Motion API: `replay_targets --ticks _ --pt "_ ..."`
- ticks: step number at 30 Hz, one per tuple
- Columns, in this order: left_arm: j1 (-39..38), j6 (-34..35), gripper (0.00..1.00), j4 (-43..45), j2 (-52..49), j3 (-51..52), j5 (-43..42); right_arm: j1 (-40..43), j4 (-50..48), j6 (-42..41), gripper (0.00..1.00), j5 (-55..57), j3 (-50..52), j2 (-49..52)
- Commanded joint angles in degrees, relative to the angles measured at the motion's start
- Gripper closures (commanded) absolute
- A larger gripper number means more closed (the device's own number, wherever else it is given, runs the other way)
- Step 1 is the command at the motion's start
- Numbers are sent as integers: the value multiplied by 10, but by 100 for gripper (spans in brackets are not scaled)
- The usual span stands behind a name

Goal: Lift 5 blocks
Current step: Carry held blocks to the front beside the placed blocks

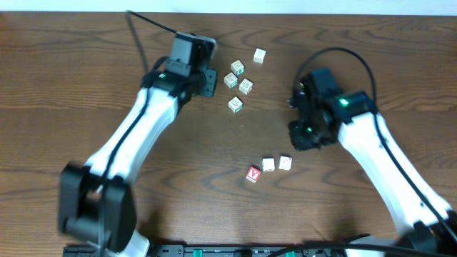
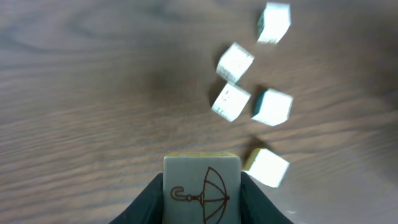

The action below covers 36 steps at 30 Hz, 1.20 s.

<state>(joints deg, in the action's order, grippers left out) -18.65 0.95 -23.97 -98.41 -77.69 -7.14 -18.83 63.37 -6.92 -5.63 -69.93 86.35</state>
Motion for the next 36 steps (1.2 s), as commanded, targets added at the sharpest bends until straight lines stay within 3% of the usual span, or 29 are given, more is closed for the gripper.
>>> replay_targets --ticks 1,11,15,21,28,36 --pt "-2 61 93 -9 62 56 8 23 -26 -40 99 -10 73 -49" --pt "-68 169 93 2 180 267 14 27 -166 -118 99 -50 248 -91" --pt "-121 206 92 15 174 291 21 27 -196 -119 98 -47 269 -91" --pt "-183 327 92 32 165 319 64 27 -230 -118 97 -23 288 -91" --pt "-236 385 93 62 164 362 66 27 -247 -111 94 14 288 -82" --pt "-252 399 92 87 160 373 66 26 -255 -111 95 10 288 -43"
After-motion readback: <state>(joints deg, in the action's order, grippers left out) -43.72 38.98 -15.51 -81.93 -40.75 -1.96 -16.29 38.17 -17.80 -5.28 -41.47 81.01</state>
